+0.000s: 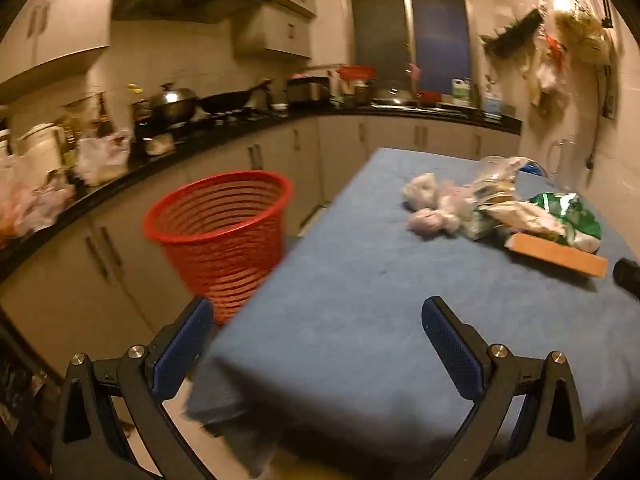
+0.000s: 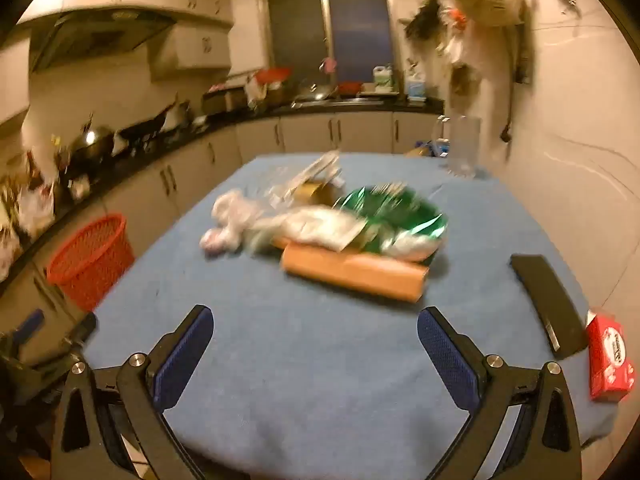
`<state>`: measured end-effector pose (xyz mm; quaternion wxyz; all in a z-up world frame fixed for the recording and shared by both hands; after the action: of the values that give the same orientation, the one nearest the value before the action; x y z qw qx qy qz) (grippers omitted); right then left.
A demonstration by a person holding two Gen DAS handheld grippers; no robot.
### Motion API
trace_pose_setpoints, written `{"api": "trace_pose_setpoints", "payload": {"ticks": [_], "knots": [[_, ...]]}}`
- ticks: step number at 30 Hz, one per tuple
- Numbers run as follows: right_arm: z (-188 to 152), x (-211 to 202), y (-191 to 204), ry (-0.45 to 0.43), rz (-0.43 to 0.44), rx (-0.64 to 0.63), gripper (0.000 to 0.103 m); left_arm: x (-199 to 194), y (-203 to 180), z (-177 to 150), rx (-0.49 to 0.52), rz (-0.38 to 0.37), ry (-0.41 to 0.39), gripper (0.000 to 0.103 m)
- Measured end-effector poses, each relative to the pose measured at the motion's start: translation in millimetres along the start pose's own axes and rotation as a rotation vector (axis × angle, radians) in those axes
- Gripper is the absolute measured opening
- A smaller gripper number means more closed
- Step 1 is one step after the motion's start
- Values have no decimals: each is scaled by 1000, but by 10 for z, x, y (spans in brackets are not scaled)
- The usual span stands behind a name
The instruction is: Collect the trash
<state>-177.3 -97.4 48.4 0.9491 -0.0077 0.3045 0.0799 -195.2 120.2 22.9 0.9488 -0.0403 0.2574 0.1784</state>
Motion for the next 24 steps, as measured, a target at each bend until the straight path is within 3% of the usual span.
{"api": "trace_pose_setpoints", "payload": {"ticks": [3,9,24], "knots": [[-128,10,167,27,32,-36,103,-80,254,-34,-47,24,6,103],[-257,-74,368,-8,70,-98,103,-146,444,-148,-73,29,7,103],[-470,-451,569,-51,90,-103,103,-529,529,-141,-105,-27,-49,103]]}}
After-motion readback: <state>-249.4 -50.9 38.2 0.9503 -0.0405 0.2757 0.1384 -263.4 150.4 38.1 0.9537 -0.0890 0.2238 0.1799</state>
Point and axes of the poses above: each gripper's, at about its wrist camera, not at the fingertips, and x roughly the way its jaws point, y to its left, z to its top, the point moved 6 cm from there along x, roughly the way its jaws point, and after that the axes turned 3 degrees about -x, right-handed, at the moved point
